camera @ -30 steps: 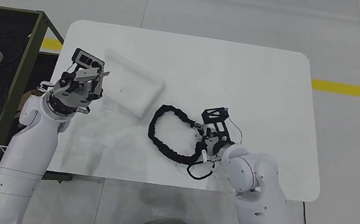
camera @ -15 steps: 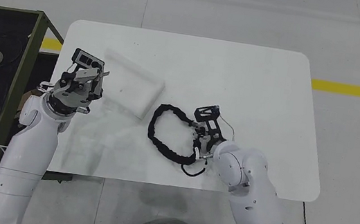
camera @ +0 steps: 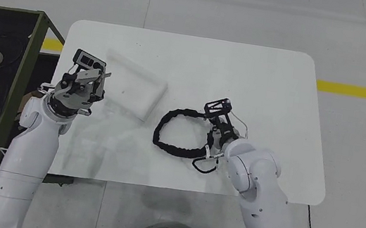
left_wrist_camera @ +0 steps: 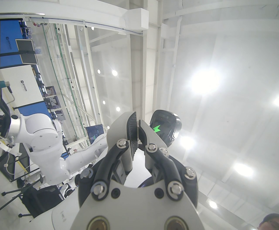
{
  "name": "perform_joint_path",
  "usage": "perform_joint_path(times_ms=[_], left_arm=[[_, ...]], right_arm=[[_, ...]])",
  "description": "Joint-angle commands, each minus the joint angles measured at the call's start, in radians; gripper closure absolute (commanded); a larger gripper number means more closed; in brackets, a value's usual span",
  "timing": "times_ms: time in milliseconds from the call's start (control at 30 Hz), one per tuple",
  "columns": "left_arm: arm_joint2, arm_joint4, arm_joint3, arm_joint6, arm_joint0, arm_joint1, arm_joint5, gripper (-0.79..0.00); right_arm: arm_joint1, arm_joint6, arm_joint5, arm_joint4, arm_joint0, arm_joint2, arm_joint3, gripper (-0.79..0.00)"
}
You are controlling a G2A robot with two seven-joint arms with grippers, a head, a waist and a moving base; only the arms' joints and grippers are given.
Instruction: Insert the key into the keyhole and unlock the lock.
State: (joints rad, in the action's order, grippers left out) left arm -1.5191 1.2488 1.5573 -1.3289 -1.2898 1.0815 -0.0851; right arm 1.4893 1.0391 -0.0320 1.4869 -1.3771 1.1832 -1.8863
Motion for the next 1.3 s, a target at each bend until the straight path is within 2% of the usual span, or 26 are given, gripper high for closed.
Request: perform_joint_path(times_ms=[0, 400, 467, 600, 767, 900, 967, 1067, 1200, 1233, 1267], left_arm=[[0.0, 0.0, 0.0, 0.0, 0.0, 0.0, 0.0, 0.0], [0.0, 0.0, 0.0, 0.0, 0.0, 0.0, 0.0, 0.0], [0.0, 0.0, 0.0, 0.0, 0.0, 0.0, 0.0, 0.0], [0.0, 0.0, 0.0, 0.0, 0.0, 0.0, 0.0, 0.0], [0.0, 0.0, 0.0, 0.0, 0.0, 0.0, 0.0, 0.0], [0.0, 0.0, 0.0, 0.0, 0.0, 0.0, 0.0, 0.0], [0.0, 0.0, 0.0, 0.0, 0.0, 0.0, 0.0, 0.0], [0.0, 0.0, 0.0, 0.0, 0.0, 0.0, 0.0, 0.0], [0.0, 0.0, 0.0, 0.0, 0.0, 0.0, 0.0, 0.0], [0.0, 0.0, 0.0, 0.0, 0.0, 0.0, 0.0, 0.0], [0.0, 0.0, 0.0, 0.0, 0.0, 0.0, 0.0, 0.0]], right_arm=[[0.0, 0.001, 0.001, -0.001, 0.0, 0.0, 0.0, 0.0], [-0.002, -0.014, -0.012, 0.014, -0.014, -0.002, -0.002, 0.0], [-0.01, -0.061, 0.014, 0.213, -0.019, -0.003, -0.035, 0.0], [-0.025, -0.168, 0.005, 0.618, -0.056, -0.074, -0.099, 0.0], [-0.036, -0.197, -0.023, 1.084, -0.075, -0.172, -0.093, 0.0], [-0.043, -0.186, -0.066, 1.408, -0.075, -0.224, -0.02, 0.0], [-0.041, -0.193, -0.046, 1.448, -0.082, -0.239, -0.004, 0.0], [-0.04, -0.206, -0.09, 1.493, -0.088, -0.242, 0.021, 0.0], [-0.042, -0.278, -0.199, 1.532, -0.094, -0.252, 0.032, 0.0], [-0.042, -0.271, -0.144, 1.55, -0.092, -0.244, 0.001, 0.0], [-0.038, -0.266, -0.075, 1.488, -0.106, -0.239, -0.029, 0.0]])
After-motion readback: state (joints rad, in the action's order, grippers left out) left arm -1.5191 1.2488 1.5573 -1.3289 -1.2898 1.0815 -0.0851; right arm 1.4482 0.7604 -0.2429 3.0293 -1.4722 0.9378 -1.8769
